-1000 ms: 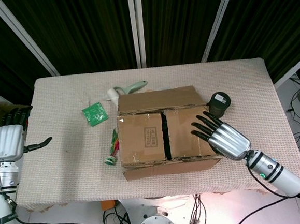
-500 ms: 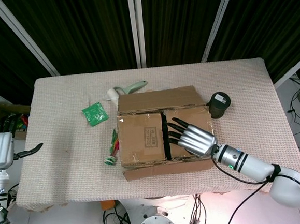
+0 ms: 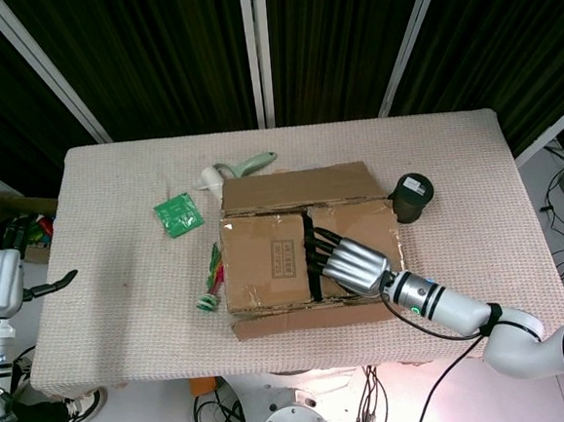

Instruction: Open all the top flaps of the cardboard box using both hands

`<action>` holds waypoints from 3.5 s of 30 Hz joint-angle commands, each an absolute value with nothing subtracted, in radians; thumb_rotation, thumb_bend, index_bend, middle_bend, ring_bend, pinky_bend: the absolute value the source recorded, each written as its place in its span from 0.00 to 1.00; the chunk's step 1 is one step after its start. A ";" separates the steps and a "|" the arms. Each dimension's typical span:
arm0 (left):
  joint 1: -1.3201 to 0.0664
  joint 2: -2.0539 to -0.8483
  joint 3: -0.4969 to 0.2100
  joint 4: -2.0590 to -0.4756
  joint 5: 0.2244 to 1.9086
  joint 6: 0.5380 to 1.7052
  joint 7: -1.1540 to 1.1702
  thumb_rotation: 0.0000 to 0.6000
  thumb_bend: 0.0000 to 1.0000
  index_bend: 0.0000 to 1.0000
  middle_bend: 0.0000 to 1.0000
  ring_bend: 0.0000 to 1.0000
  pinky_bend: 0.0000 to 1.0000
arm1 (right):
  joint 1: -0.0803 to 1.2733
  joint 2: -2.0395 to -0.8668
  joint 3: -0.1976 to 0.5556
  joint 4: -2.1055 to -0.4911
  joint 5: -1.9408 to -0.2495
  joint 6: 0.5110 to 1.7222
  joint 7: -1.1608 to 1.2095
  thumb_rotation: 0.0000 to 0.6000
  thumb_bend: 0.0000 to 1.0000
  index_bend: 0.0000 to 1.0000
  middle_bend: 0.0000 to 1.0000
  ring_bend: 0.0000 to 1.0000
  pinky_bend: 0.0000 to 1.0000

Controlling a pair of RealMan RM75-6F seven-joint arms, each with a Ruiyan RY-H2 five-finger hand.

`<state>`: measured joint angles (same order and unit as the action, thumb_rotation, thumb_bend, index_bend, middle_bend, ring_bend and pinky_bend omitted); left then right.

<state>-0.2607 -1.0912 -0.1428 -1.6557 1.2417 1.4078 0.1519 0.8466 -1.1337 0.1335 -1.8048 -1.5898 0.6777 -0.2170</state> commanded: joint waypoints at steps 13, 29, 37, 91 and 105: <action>-0.261 -1.093 -0.152 -1.656 1.248 1.389 0.154 0.56 0.01 0.14 0.17 0.12 0.18 | 0.827 -1.097 0.129 -1.816 -1.616 0.804 -0.216 1.00 1.00 0.64 0.46 0.00 0.00; -0.267 -1.083 -0.161 -1.704 1.237 1.374 0.198 0.58 0.01 0.14 0.17 0.11 0.18 | 0.740 -0.887 0.097 -1.930 -1.684 0.958 -0.048 1.00 1.00 0.60 0.42 0.00 0.00; -0.275 -1.070 -0.164 -1.758 1.227 1.367 0.249 0.57 0.01 0.13 0.17 0.11 0.18 | 0.690 -0.785 0.066 -1.938 -1.750 1.046 0.144 1.00 0.95 0.42 0.40 0.00 0.00; -0.633 -1.148 -0.200 -1.884 1.697 1.105 0.131 0.00 0.00 0.26 0.27 0.11 0.18 | 0.314 -0.727 0.054 -1.706 -1.762 1.614 0.588 1.00 0.91 0.09 0.16 0.00 0.00; -0.990 -1.499 -0.268 -1.628 1.661 0.848 -0.005 0.00 0.00 0.32 0.29 0.06 0.17 | 0.277 -0.705 0.052 -1.729 -1.747 1.610 0.589 1.00 0.97 0.09 0.16 0.00 0.00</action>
<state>-0.9551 -1.4646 -0.2573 -1.6643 1.6644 0.8752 0.0170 0.2776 -0.7034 0.0521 -1.7323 -1.7487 1.6129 0.5865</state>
